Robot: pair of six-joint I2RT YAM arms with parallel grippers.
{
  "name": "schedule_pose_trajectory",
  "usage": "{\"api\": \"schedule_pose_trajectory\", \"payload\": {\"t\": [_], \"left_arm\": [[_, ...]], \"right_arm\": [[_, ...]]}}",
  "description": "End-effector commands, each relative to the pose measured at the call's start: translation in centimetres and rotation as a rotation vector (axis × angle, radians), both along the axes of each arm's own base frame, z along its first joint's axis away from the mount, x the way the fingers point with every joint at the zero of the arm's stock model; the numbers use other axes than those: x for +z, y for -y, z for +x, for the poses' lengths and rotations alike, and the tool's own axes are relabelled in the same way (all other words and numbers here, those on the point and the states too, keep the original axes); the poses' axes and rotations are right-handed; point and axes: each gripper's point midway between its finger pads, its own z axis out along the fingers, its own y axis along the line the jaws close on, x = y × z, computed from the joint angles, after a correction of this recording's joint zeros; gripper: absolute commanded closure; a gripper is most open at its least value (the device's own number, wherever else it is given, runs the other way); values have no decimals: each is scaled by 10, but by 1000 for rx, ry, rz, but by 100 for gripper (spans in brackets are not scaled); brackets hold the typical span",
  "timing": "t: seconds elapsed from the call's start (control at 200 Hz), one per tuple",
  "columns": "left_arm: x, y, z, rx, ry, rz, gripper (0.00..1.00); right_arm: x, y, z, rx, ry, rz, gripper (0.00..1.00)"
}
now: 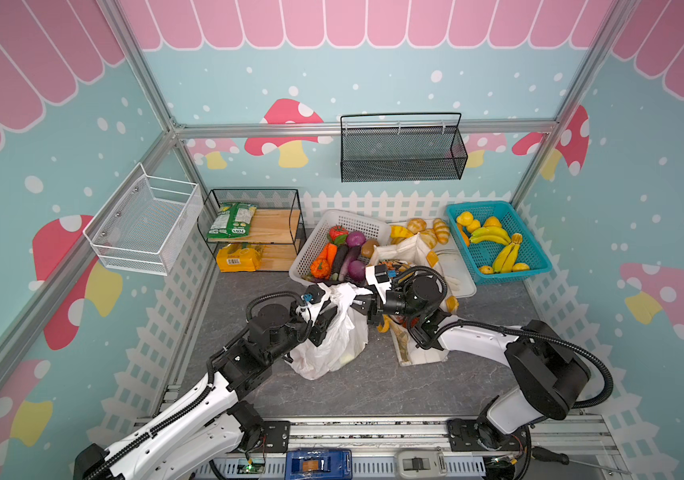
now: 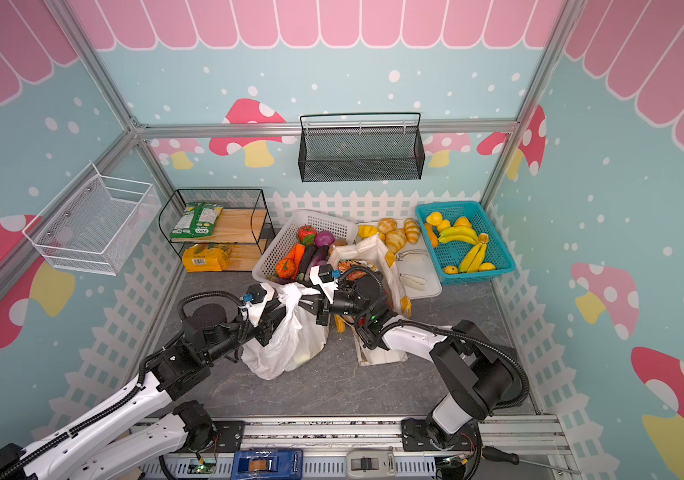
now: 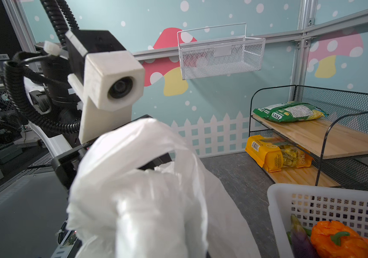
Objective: Place the mixed food into the grocery bags and tie them
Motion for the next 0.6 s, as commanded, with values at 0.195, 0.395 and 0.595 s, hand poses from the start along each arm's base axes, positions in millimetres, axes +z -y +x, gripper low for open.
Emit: {"api": "schedule_pose_trajectory", "payload": {"t": [0.195, 0.395, 0.595], "left_arm": [[17, 1, -4, -54, 125, 106, 75], [30, 9, -4, -90, 183, 98, 75], [31, 18, -3, -125, 182, 81, 72]], "right_arm": [[4, 0, -6, 31, 48, 23, 100], [-1, 0, -7, 37, 53, 5, 100], [-2, -1, -8, 41, 65, -6, 100]]}}
